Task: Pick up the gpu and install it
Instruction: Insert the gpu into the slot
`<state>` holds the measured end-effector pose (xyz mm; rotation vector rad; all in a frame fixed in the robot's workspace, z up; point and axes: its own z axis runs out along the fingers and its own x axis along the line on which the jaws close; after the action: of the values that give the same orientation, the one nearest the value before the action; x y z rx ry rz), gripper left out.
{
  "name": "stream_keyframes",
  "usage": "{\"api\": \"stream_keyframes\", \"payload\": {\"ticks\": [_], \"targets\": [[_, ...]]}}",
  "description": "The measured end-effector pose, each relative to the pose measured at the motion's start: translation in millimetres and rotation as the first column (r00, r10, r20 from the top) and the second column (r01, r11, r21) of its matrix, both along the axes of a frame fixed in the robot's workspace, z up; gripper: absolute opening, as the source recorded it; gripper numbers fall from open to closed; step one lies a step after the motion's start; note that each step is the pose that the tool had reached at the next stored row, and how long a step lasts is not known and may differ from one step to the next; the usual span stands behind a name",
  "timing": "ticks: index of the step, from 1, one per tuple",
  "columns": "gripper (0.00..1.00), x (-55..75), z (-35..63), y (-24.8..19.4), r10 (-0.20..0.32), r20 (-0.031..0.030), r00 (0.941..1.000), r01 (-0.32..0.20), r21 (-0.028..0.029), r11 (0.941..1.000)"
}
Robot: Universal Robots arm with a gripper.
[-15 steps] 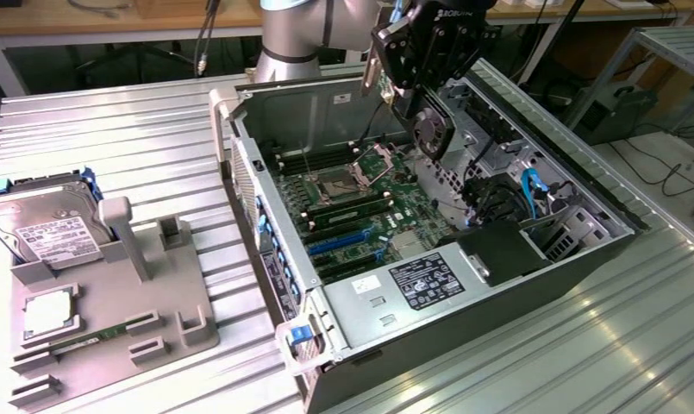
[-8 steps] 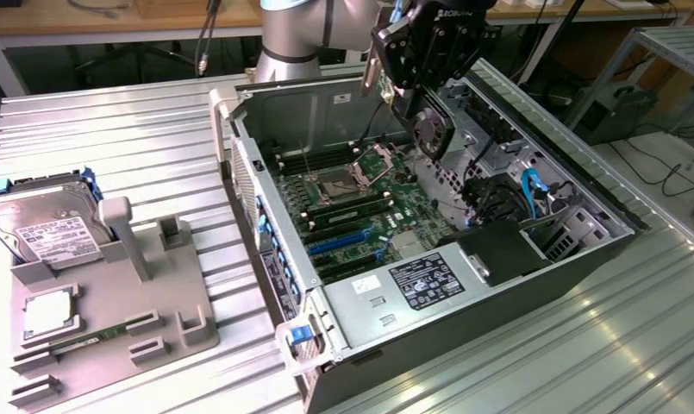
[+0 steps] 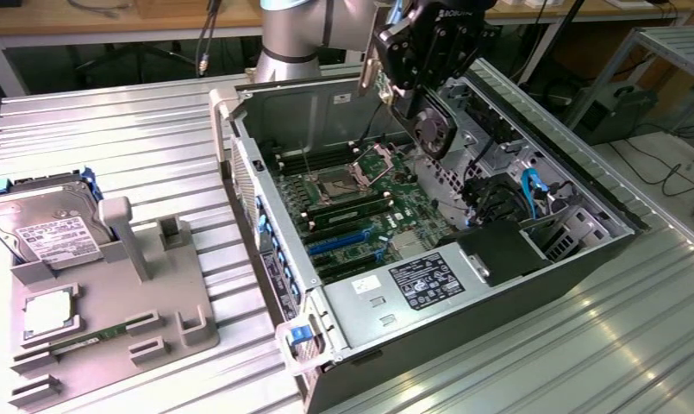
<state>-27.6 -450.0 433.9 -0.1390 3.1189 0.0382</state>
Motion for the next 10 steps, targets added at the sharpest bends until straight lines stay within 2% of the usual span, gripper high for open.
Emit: {"api": "stream_keyframes", "payload": {"ticks": [6, 10], "targets": [[0.27, -0.1, 0.0, 0.0, 0.088, 0.0000, 0.9962, -0.088, 0.0000, 0.9962], [0.27, -0.2, 0.0, 0.0, 0.175, 0.0000, 0.9846, -0.175, -0.0001, 0.9846]]}}
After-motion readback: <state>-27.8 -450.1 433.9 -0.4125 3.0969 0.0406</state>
